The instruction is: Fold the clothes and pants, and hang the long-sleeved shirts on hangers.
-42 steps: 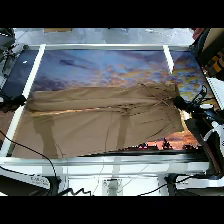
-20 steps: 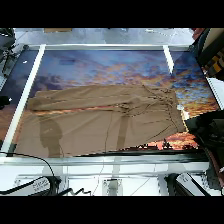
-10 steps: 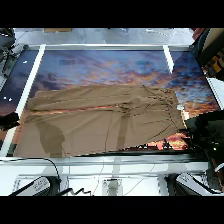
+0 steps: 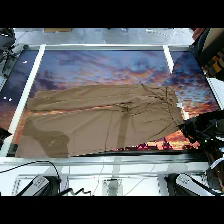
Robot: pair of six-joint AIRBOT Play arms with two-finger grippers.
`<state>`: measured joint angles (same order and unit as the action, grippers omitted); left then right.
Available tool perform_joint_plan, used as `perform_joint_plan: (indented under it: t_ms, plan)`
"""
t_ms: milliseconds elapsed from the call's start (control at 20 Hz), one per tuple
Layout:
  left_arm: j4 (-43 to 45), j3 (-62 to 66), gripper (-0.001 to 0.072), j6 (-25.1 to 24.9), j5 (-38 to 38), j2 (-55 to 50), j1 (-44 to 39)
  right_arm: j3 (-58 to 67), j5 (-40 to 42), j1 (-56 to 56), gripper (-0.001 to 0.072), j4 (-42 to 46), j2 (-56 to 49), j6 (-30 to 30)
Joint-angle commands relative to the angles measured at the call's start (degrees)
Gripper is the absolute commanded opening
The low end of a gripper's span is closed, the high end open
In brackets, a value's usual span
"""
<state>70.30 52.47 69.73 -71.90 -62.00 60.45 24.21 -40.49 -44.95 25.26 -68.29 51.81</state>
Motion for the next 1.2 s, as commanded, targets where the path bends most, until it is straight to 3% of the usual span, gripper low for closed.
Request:
perform_joint_plan:
  t_ms: [0,50,100,500,700,850,950,1000,1050,1150]
  plan:
    - [-0.33,-2.47,0.0617,-1.86,-1.46,0.39,5.84,-0.04,2.54,0.76,0.0178,-0.63,-0.09,-0.35]
    - [-0.33,-3.76,0.0617,-2.54,-1.29,0.39,6.97,-0.04,2.43,0.76,0.0048,-0.63,-0.09,-0.35]
    - [-0.33,-5.46,0.0617,-3.37,-0.81,0.39,8.09,-0.04,2.4,0.79,0.0034,-0.68,-0.09,-0.28]
    - [-0.52,-21.0,0.0589,-10.32,9.22,0.24,10.01,-0.04,0.79,0.76,0.0034,-0.66,-0.09,-0.26]
    - [-2.58,-23.06,0.0566,-10.67,14.56,0.22,9.9,-0.02,0.63,0.76,0.0034,-0.63,-0.09,-0.28]
    - [-6.54,-23.1,0.0272,-11.93,19.1,0.11,9.88,0.07,-0.28,0.76,0.0033,0.17,-0.02,-0.37]
    - [-6.54,-23.08,0.0224,-13.51,19.93,-0.85,9.88,0.79,-2.89,0.76,0.0033,2.99,0.17,-0.37]
    - [-7.28,-23.04,0.0074,-13.64,19.91,-0.85,9.88,1.31,-4.39,0.76,0.0033,4.79,0.83,-0.35]
    - [-9.88,-22.82,0.0011,-14.38,19.93,-0.66,9.88,1.97,-5.88,0.76,0.0032,6.6,1.88,-0.26]
    - [-18.03,-21.53,0.0012,-19.32,18.8,0.39,9.9,3.37,-8.48,0.63,0.0032,11.32,5.86,1.18]
